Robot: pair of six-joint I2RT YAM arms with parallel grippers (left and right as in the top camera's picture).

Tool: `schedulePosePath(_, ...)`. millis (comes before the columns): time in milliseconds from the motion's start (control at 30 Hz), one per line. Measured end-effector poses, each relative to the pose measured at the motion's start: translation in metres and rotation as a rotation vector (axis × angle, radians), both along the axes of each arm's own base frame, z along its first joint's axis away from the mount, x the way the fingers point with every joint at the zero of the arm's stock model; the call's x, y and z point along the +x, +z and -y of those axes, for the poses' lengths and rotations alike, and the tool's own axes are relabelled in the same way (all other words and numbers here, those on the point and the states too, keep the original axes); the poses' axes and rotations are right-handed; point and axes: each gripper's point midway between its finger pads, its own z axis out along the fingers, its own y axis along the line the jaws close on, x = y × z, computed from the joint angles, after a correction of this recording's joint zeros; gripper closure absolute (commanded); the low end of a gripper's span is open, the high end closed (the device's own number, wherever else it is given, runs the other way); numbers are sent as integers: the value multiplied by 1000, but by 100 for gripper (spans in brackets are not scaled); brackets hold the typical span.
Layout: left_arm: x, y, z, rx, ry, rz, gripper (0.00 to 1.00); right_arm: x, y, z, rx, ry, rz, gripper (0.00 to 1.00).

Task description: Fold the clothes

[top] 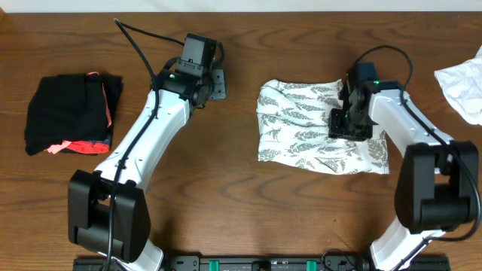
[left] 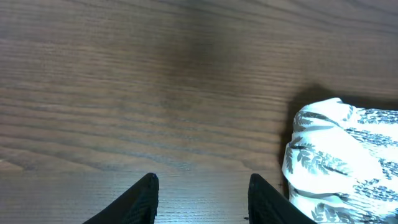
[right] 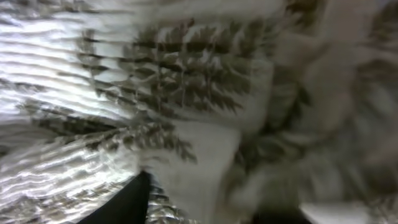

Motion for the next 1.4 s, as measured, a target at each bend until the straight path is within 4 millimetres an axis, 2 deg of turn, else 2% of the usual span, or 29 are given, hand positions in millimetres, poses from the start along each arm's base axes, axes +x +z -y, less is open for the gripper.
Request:
schedulePosePath(67, 0, 0, 0, 0, 0, 0, 53, 0, -2, -4, 25, -5, -4, 98)
schedulePosePath(300, 0, 0, 0, 0, 0, 0, 53, 2, 7, -19, 112, 19, 16, 99)
schedulePosePath(433, 0, 0, 0, 0, 0, 0, 53, 7, 37, -22, 135, 27, 101, 99)
schedulePosePath(533, 0, 0, 0, 0, 0, 0, 53, 10, 72, -18, 134, 16, 200, 99)
schedulePosePath(633, 0, 0, 0, 0, 0, 0, 53, 6, 103, -1, 100, -36, 275, 99)
schedulePosePath(733, 0, 0, 0, 0, 0, 0, 53, -5, 118, 23, 39, -106, 290, 99)
schedulePosePath(867, 0, 0, 0, 0, 0, 0, 53, -23, 113, 53, -46, -181, 219, 99)
schedulePosePath(967, 0, 0, 0, 0, 0, 0, 53, -30, 106, 65, -84, -207, 174, 99)
schedulePosePath(1400, -2, -1, -1, 3, 0, -8, 52, -43, 62, 72, -127, -208, 22, 98)
